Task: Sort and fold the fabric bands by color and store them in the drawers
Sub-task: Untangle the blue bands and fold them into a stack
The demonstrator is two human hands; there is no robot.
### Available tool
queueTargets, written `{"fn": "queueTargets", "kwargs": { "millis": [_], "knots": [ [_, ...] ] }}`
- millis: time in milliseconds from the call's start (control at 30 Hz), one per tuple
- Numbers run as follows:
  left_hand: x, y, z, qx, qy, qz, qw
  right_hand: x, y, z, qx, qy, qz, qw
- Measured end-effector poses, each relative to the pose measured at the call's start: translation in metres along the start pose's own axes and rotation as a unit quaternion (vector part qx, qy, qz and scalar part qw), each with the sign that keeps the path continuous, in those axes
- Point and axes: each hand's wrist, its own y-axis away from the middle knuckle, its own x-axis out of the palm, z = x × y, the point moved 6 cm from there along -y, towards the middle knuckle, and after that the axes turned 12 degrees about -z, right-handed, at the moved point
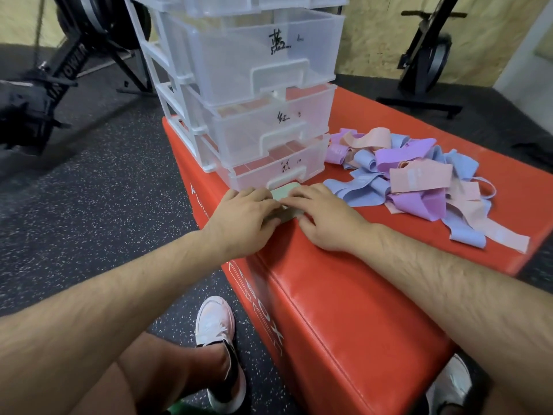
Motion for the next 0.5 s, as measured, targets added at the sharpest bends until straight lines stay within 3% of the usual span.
{"fn": "queueTargets", "kwargs": {
  "millis": [100, 233, 500],
  "knots": [
    [-0.006, -0.009, -0.007, 0.012, -0.014, -0.017, 1.000, -0.010, -0.003, 0.005, 0.015, -0.005, 0.019, 1.000],
    [-0.013, -0.034, -0.022, 0.029, -0.018, -0.026, 0.999, -0.035, 0.000, 0.000, 0.039, 0.005, -0.019, 0.999],
    [0.009, -0.111, -0.091, 0.111, 0.034, -0.035, 0.993, -0.099, 0.040, -0.065, 0.128, 0.075, -0.047, 0.988]
  ]
}}
